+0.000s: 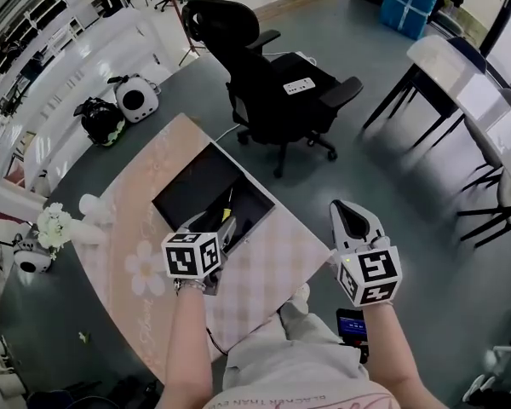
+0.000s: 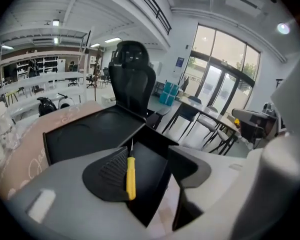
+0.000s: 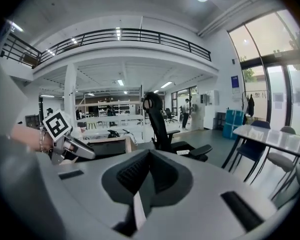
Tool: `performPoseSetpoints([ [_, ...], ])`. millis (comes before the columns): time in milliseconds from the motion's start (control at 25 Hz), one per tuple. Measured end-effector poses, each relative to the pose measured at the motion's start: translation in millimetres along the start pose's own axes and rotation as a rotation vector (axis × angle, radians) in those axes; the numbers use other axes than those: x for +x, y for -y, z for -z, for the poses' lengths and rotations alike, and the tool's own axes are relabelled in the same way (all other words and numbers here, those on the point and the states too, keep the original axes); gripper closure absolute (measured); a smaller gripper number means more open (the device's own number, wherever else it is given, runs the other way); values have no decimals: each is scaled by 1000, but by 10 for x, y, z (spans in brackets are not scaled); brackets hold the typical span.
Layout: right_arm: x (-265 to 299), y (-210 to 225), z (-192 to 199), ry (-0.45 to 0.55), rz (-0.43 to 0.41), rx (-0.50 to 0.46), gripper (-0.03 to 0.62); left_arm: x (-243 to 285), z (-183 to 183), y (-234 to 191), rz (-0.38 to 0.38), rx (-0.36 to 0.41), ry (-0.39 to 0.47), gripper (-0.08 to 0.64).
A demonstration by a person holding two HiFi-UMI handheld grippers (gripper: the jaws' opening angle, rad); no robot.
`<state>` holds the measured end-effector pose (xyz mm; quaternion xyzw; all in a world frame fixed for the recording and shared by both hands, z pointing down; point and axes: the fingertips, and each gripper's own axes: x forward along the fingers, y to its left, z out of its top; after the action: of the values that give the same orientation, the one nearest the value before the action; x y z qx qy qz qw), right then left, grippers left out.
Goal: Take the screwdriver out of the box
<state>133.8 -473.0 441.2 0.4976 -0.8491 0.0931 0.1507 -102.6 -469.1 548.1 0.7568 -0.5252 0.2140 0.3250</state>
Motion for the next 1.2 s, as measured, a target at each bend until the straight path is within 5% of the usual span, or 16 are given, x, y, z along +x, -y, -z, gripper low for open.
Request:
performPoseSetpoints([
  [200,118,-125,345,-75,0,45,586,298,343,-169,-19,6,-155,311],
  [640,152,-241,662,-145,15,63,587,728,645,-355,-123,91,-343,383],
  [880,74,-173,684,-150,54,75,587,750,539,-414,-164,119,-333,401],
  [1080,32,-167,641,-143,66,69,586,715,692,-304,-139,52,-383,474],
  [1200,13,-180,577,-132,70,62,586,706,587,-350,-151,51,-331,476],
])
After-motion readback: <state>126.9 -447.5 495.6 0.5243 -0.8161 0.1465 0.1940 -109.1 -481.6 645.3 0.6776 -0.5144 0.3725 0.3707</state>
